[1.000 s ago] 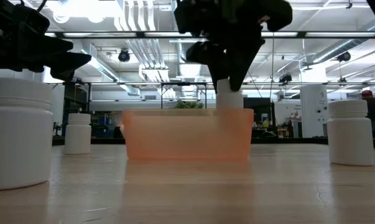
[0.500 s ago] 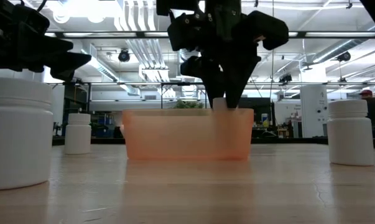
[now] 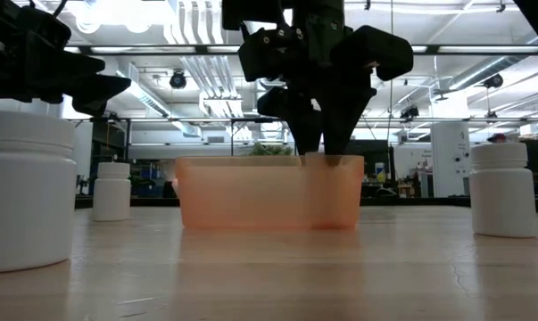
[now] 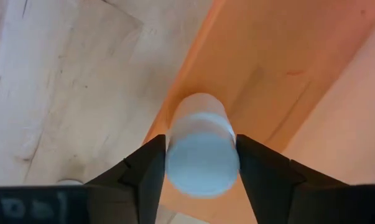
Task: Pick and place pill bottles into a basket
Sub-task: Put the white medicine bottle into the orange bin
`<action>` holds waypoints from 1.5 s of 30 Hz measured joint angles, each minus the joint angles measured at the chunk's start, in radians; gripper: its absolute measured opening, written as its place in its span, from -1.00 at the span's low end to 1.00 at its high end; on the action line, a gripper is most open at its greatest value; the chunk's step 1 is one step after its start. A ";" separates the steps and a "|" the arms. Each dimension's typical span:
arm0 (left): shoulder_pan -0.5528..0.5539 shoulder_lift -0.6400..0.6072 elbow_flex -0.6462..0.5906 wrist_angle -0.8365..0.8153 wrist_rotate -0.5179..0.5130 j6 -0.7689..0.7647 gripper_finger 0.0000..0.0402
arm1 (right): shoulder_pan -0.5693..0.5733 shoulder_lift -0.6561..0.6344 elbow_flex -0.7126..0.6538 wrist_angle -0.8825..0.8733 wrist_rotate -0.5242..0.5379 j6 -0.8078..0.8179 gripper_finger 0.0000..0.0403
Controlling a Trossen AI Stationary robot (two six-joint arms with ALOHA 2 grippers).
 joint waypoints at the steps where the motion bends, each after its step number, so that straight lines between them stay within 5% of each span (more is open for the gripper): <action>1: 0.000 0.000 0.000 0.000 0.000 0.000 0.32 | 0.000 0.000 0.000 0.000 0.000 0.000 -0.06; 28: 0.000 0.000 0.000 0.000 0.000 0.000 0.32 | 0.000 -0.069 0.000 -0.034 0.003 0.005 0.00; 45: 0.000 0.000 0.000 0.000 0.000 0.000 0.32 | 0.069 -0.153 0.000 -0.141 0.001 0.199 0.00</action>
